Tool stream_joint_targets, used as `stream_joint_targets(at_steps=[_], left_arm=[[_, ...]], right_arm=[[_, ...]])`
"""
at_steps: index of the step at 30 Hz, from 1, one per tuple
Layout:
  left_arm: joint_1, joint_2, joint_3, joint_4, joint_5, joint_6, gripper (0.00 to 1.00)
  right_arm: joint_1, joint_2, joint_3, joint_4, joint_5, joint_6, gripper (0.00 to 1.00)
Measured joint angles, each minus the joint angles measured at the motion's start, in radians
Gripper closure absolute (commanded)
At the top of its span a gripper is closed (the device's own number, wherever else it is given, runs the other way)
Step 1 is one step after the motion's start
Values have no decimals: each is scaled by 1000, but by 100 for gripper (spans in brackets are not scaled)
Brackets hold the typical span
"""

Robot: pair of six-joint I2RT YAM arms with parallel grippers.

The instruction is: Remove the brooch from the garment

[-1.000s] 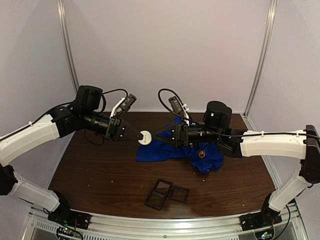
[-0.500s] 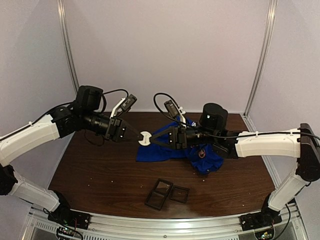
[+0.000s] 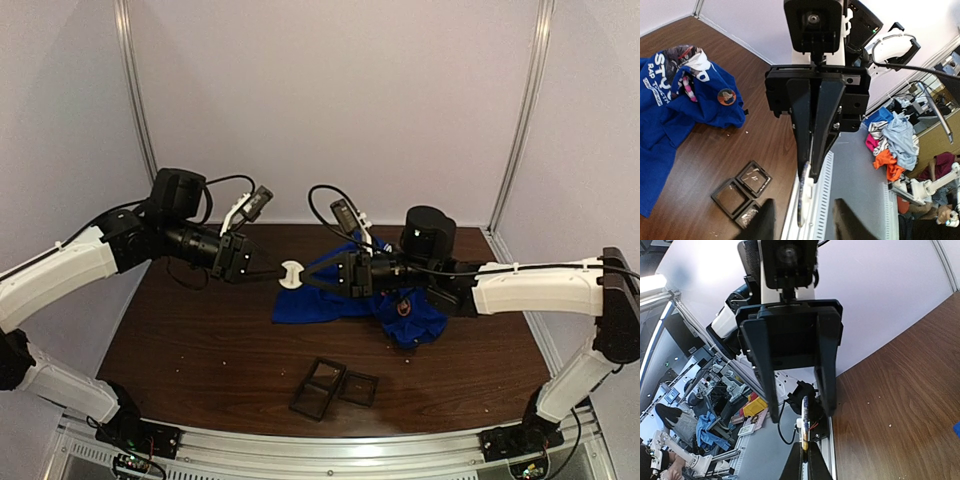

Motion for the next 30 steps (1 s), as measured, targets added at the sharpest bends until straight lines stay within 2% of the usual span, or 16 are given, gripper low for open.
stream_joint_targets(at_steps=[2, 4, 9, 14, 19, 24, 30], left_arm=[[0, -1, 12, -16, -41, 8, 30], [3, -10, 14, -26, -82, 18, 21], [52, -85, 14, -50, -201, 18, 9], [191, -181, 20, -57, -336, -30, 6], [336, -240, 18, -97, -462, -66, 3], [345, -327, -45, -117, -584, -51, 3], [345, -291, -68, -134, -649, -35, 3]], right_arm=[[1, -25, 0, -70, 37, -32, 100], [3, -60, 0, -161, 90, -76, 100], [32, -167, 8, -442, 264, -181, 100], [117, -169, 30, -708, 423, -235, 100], [209, -97, 32, -861, 523, -257, 100], [283, 24, 80, -975, 604, -299, 100], [352, 140, 171, -1048, 708, -368, 100]])
